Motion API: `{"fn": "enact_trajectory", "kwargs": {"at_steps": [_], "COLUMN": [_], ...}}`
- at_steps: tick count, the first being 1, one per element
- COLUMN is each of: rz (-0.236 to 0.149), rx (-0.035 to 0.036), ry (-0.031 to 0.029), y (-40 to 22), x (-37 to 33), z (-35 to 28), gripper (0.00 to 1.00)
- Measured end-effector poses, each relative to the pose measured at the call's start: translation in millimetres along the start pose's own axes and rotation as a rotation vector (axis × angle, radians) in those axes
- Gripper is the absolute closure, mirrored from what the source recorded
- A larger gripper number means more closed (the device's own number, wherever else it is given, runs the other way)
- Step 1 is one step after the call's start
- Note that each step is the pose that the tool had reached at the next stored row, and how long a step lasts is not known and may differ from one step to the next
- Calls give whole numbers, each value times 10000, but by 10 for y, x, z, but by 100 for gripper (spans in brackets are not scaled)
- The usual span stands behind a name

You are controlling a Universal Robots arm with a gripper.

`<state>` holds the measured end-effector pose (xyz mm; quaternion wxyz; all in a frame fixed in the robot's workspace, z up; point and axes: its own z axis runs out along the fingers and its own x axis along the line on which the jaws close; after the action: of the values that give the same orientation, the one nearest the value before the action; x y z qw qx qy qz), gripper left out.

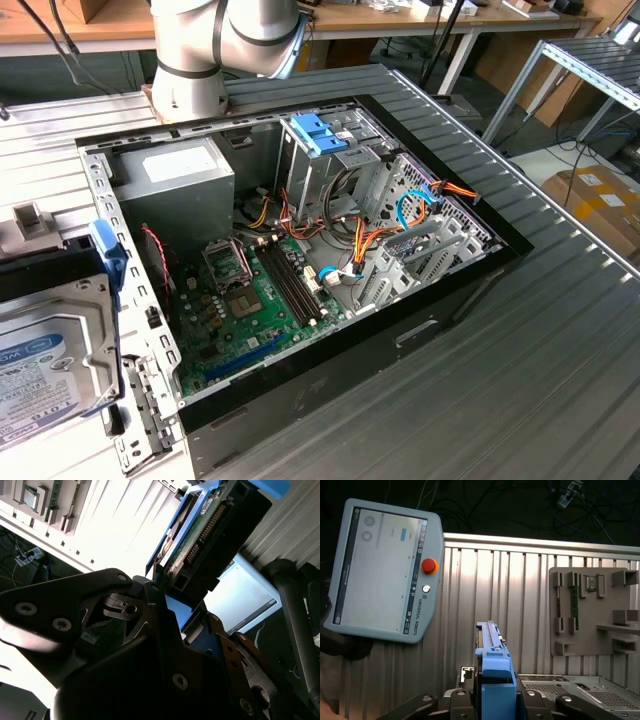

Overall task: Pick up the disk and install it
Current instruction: 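Pick up the disk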

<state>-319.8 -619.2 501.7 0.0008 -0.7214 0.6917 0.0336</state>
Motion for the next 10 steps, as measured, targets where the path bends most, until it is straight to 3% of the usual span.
{"fn": "enact_trajectory", "kwargs": {"at_steps": [10], "rz": [-1], "rx": [1], "ry": [-1], "y": [-4], "x": [1], "z": [22], "gripper": [63]}}
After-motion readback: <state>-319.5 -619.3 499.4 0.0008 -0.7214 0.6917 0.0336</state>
